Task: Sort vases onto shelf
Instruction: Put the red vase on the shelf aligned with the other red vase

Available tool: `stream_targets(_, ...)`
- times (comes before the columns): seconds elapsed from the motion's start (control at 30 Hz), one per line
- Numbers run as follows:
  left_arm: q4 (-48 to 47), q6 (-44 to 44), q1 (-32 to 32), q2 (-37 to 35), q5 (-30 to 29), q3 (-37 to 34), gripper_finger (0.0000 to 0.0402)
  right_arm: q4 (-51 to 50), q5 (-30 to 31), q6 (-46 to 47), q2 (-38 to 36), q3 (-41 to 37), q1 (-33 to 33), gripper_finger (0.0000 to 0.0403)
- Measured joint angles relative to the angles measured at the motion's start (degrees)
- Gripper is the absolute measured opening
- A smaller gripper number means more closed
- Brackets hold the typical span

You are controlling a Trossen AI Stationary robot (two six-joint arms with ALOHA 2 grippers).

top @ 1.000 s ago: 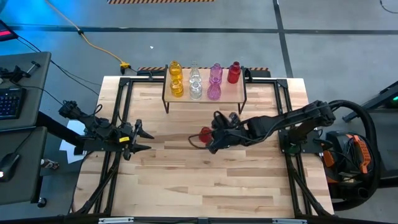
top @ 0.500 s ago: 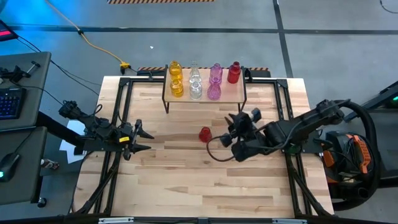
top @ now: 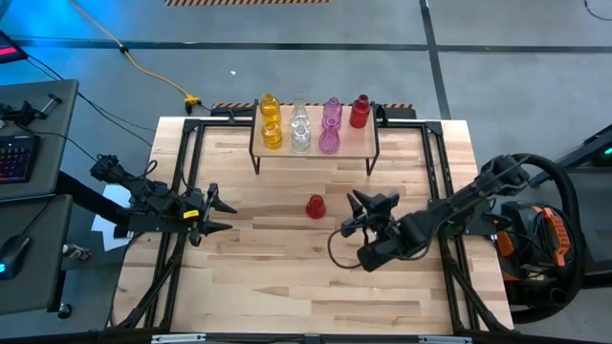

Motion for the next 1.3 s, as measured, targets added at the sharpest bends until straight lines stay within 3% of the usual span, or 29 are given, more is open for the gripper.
stream_targets(0.2,0.0,0.0,0.0,0.0,0.0,0.0,0.0214,12.7,-0.2,-3.1,0.0,-8.1,0.3,0.0086)
stream_targets(0.4,0.0,0.0,0.0,0.0,0.0,0.0,0.0214,26.1,-0.7,-13.9,0.0,-14.3,0.3,0.0174)
stream_targets(0.53,0.0,0.0,0.0,0.0,0.0,0.0,0.0214,31.1,-6.0,-21.3,0.0,-17.1,0.3,0.0233)
stream_targets(0.67,0.0,0.0,0.0,0.0,0.0,0.0,0.0214,41.9,-11.2,-26.9,0.0,-21.5,-0.5,0.0266)
stream_targets(0.93,0.0,0.0,0.0,0.0,0.0,0.0,0.0214,63.8,-16.4,-43.5,3.5,-27.6,-2.8,0.0277)
stream_targets(1.3,0.0,0.0,0.0,0.0,0.0,0.0,0.0214,75.1,-21.9,-44.6,12.0,-27.8,-6.5,0.0276)
